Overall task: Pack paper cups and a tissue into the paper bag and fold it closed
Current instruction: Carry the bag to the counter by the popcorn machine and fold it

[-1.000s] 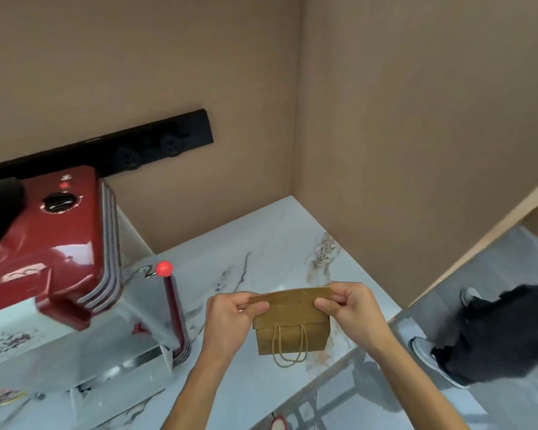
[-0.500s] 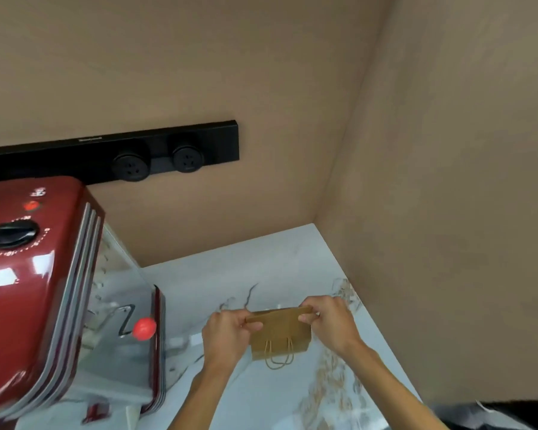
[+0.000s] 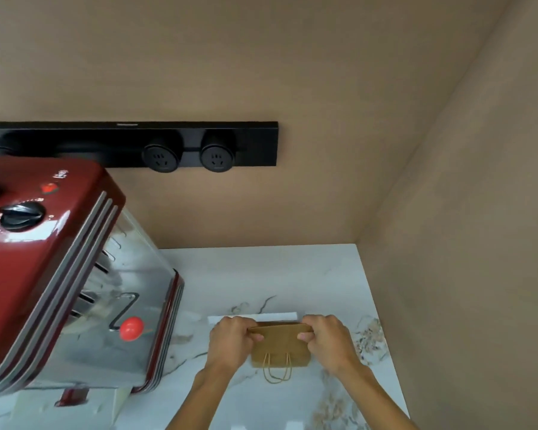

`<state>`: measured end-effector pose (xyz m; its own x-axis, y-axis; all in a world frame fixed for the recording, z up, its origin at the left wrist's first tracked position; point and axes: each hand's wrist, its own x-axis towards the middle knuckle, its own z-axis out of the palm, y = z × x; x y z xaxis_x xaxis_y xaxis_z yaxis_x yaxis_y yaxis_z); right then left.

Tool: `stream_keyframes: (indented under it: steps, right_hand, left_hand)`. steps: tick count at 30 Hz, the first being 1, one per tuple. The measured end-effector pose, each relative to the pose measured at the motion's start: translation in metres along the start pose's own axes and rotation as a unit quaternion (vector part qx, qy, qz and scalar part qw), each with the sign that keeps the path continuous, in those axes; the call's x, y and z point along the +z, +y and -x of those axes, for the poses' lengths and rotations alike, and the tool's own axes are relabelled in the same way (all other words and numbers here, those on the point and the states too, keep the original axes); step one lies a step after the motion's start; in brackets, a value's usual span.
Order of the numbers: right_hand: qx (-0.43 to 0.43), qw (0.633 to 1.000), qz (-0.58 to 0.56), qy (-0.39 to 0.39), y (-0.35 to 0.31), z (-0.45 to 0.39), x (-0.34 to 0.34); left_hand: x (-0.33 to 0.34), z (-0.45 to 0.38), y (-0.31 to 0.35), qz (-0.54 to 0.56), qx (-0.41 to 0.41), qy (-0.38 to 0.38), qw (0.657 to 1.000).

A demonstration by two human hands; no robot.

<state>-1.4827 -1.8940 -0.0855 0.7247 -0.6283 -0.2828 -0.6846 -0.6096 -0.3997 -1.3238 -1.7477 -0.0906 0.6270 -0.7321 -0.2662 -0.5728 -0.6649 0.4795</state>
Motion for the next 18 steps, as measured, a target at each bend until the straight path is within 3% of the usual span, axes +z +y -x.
stream_keyframes:
  steps: [8, 18]
  right_hand:
    - [-0.185, 0.966, 0.160, -0.079, -0.028, -0.023, -0.005]
    - [-0.214, 0.950, 0.208, -0.090, -0.026, -0.017, 0.010]
  left_hand:
    - [0.004, -0.014, 0.025, -0.208, 0.101, -0.089, 0.969]
    - [0.014, -0.006, 0.018, -0.236, 0.137, -0.044, 0.961]
